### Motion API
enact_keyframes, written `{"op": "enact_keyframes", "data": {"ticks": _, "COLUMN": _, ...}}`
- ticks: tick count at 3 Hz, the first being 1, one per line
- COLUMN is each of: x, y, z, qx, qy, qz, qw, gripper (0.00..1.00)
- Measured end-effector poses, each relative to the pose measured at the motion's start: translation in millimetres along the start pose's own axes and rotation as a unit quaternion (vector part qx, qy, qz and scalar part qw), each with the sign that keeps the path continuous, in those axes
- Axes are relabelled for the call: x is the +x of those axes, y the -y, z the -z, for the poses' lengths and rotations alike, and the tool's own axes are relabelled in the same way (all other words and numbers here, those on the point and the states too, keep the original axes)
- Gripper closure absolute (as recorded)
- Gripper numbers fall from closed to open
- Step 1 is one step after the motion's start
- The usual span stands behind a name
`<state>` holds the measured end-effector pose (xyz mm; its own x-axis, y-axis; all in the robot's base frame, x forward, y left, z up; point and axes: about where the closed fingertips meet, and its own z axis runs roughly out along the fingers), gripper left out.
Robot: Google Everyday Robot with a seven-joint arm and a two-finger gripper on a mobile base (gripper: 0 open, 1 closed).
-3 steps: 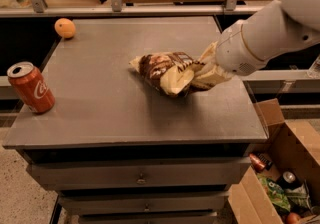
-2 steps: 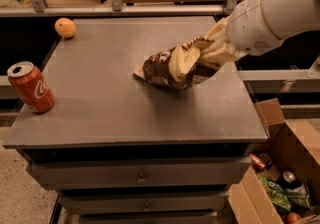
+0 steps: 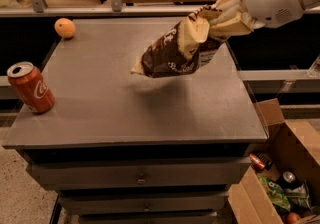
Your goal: Pick brown chip bag
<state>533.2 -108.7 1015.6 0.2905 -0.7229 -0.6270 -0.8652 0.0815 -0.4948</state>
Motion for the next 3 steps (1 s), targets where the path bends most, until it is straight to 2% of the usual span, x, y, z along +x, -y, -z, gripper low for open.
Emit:
{"op": "enact_keyframes", "data": {"ticks": 2, "x": -27, "y": 21, "z": 28, "qx": 0.016, "qy": 0.055, "qz": 0.024, "qw": 0.9981, "gripper": 1.0}}
{"op": "enact_keyframes", "data": {"ticks": 3, "x": -30, "y": 23, "z": 30, "qx": 0.017, "qy": 0.058, "qz": 0.025, "qw": 0.9978, "gripper": 1.0}}
